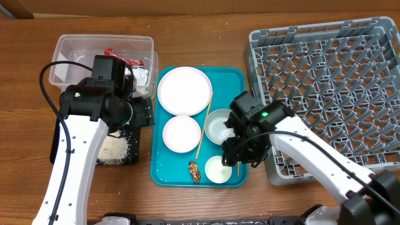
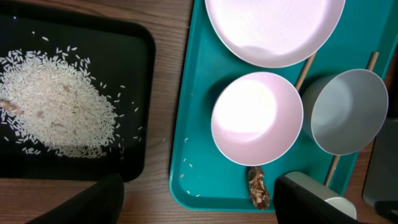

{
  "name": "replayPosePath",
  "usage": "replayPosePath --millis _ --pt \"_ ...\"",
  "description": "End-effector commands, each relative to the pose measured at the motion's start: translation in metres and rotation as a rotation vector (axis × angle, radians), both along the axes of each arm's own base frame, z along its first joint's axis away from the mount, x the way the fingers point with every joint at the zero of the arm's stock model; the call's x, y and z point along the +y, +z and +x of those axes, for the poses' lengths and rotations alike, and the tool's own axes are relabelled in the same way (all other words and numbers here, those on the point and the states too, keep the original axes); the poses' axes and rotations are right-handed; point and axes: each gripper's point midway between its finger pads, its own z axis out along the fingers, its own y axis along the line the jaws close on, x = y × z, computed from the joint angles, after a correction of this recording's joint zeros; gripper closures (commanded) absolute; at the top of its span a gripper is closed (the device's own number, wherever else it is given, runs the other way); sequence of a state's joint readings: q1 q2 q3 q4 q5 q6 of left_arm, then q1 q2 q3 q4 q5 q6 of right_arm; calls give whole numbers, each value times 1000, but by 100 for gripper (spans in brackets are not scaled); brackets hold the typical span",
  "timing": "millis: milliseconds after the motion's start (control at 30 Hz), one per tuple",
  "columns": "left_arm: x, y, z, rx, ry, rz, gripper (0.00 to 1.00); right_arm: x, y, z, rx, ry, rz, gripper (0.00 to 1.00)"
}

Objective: Sort waste into correct bins and load items into the dishwasher
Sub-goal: 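Reach the right gripper to the white cup and grasp it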

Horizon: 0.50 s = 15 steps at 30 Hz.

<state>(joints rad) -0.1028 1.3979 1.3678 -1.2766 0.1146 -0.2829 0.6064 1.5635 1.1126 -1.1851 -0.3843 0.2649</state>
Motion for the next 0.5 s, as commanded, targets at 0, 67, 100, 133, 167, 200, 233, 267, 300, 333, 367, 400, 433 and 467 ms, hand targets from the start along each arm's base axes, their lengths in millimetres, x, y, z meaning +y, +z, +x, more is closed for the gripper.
replayPosePath --millis 0,67,100,133,167,200,233,267,300,333,367,400,433,467 --pt "4 6 3 -24 18 9 21 -3 -10 3 2 -30 -71 39" --pt "3 6 3 -22 18 8 22 -8 -16 5 -2 -50 -120 41" --pt "3 6 3 -22 18 8 22 -9 -17 4 0 -52 -126 44" --pt "3 6 3 -22 18 8 22 -9 -18 4 1 -52 -127 46" --pt "4 6 3 -22 18 9 22 -9 -19 5 1 -51 -127 51" --pt "3 6 3 -21 18 8 21 -8 -19 5 -1 -51 -126 54" --pt "3 6 3 -21 18 8 22 -8 -20 5 -1 -52 -125 54" --pt "3 6 2 -19 18 8 22 -8 -21 5 -2 -52 -123 54" --pt "3 6 2 -19 18 8 22 -8 -23 4 -2 -51 -124 54" --pt "3 6 2 -19 17 8 22 -8 -24 3 -1 -49 -124 54" --pt "3 6 2 -19 17 8 22 -8 -27 1 4 -45 -123 54" --pt "3 6 2 -19 17 8 21 -8 -29 0 5 -42 -123 54" --pt "3 6 2 -19 17 8 21 -7 -32 -3 7 -36 -122 54" --pt "3 6 2 -19 17 8 21 -7 -34 -4 7 -32 -121 54"
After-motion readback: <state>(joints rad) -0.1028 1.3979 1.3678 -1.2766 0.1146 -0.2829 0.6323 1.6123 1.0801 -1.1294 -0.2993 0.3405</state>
